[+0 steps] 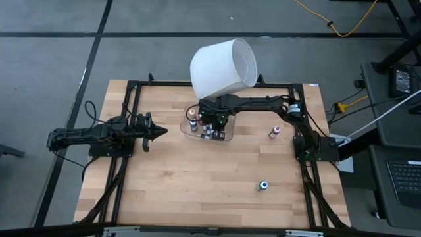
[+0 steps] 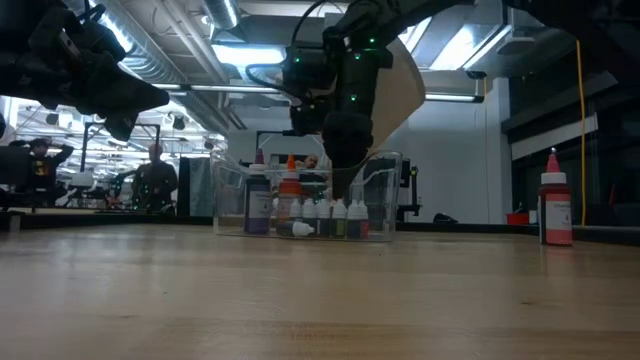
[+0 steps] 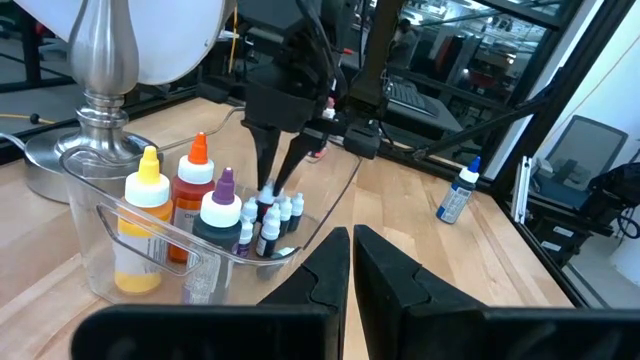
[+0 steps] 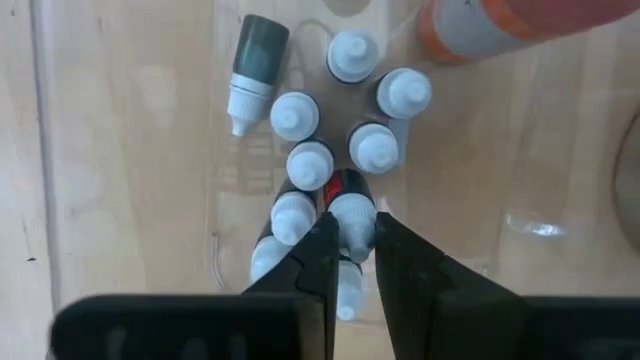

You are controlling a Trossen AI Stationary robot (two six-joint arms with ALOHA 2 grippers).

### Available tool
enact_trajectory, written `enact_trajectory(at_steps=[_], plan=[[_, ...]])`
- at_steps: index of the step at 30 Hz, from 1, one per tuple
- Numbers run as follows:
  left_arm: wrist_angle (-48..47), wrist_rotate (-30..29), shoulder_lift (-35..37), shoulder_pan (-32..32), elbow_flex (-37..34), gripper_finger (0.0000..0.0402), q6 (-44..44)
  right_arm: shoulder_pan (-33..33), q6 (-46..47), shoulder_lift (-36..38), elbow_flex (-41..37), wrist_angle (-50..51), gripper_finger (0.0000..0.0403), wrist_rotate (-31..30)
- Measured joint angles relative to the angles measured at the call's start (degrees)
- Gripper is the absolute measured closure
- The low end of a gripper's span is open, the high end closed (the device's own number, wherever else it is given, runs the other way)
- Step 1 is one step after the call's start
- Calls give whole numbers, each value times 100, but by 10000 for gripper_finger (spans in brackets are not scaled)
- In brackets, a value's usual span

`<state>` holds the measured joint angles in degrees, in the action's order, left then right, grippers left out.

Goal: Pick & Place food coloring
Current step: Put the small red food coloring bottle into the container, then put the big pink food coloring bottle into the container

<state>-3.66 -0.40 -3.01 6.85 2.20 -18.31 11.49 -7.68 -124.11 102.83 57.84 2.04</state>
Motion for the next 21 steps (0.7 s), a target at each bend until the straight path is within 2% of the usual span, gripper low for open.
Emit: enact_trajectory(at_steps=[8,21], plan=[[0,0,0,0,0,386,1,2,-7,-12,0,-8,340,4],[0,0,0,0,1,387,0,9,2,-20,0,-30,286,-72]])
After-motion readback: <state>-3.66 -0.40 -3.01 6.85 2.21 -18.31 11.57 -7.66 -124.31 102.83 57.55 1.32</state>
